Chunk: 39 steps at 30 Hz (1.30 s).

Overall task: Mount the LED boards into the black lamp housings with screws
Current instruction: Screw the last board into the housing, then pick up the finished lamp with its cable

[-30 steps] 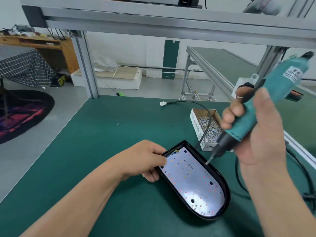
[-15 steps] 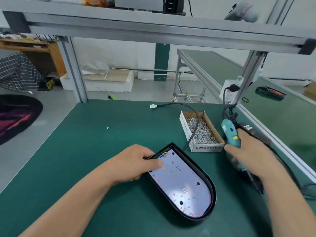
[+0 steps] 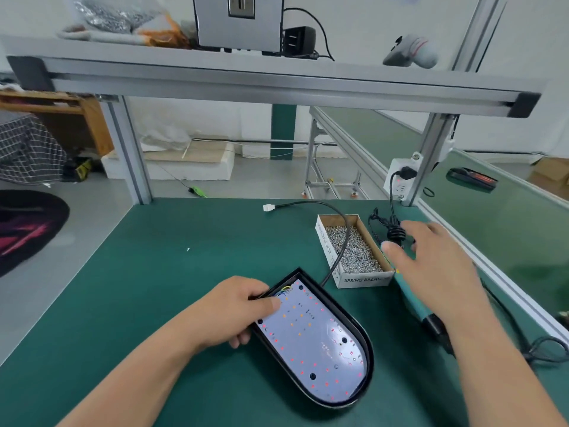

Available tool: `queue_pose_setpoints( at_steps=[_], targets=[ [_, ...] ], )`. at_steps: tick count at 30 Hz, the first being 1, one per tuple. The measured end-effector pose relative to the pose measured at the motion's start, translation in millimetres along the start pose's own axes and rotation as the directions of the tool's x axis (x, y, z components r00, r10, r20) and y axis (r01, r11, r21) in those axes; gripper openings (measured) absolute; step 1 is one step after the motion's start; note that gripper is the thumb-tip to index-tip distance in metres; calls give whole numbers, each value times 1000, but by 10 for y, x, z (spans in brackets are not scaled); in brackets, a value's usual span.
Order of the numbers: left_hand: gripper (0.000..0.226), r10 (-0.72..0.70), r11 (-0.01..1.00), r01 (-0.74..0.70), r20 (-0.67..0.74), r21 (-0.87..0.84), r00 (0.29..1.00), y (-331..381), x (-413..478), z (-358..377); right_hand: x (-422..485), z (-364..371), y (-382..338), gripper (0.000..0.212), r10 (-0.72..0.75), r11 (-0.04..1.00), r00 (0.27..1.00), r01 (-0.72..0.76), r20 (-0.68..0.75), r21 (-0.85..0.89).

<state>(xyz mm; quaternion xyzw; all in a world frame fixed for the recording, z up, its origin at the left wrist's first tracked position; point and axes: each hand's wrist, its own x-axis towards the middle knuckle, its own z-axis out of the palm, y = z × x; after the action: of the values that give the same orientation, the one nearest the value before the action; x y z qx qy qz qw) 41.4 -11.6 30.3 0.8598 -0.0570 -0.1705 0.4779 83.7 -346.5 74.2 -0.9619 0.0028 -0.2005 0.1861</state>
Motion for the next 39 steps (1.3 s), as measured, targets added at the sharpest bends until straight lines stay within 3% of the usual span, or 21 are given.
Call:
queue_pose_setpoints(
  at_steps=[3, 9, 11, 13, 15, 18, 21, 25, 30, 33, 37, 39],
  targets=[
    [35, -2, 1000, 2, -3, -12, 1000, -7, 3, -3, 250, 106, -264, 46, -47, 994, 997, 40, 65, 104],
    [23, 25, 1000, -24, -15, 13, 1000, -44, 30, 42, 738, 627, -519, 32, -25, 1000, 958, 26, 286, -2],
    [22, 33, 999, -33, -30, 16, 999, -47, 41, 54, 786, 740, -512, 21, 6, 1000, 956, -2, 292, -13],
    [24, 32, 999, -32, -58, -1, 998, -55, 49, 51, 781, 773, -487, 12, 3, 989, 974, -36, 226, 144],
    [29, 25, 999, -29, -99, -31, 995, -62, 61, 57, 697, 691, -485, 9, -42, 901, 987, -29, 154, 433],
    [34, -2, 998, -8, -156, -63, 988, -65, 83, 78, 414, 436, -584, 37, -188, 691, 979, 73, 81, 719],
    [32, -23, 995, 4, -198, -97, 980, -75, 104, 86, 84, 240, -657, 33, -315, 565, 949, 174, 16, 807],
    [25, -92, 952, 15, -235, -307, 968, -52, 119, 103, -288, 102, -495, 4, -384, 514, 923, 217, -3, 830],
    [29, -87, 833, 2, -127, -553, 988, 0, 86, 47, -417, 115, -190, 33, -535, 658, 838, 336, 105, 674],
    [27, -68, 815, 27, -48, -579, 997, 13, 67, 72, -413, 151, -191, 39, -431, 770, 883, 252, 185, 586],
    [25, -93, 781, 3, -111, -624, 989, 24, 92, 124, -422, 200, -259, 10, -367, 792, 919, 227, 146, 566],
    [25, -85, 758, -26, -138, -652, 987, 10, 104, 114, -418, 225, -247, 38, -325, 816, 929, 182, 175, 548]
  ],
)
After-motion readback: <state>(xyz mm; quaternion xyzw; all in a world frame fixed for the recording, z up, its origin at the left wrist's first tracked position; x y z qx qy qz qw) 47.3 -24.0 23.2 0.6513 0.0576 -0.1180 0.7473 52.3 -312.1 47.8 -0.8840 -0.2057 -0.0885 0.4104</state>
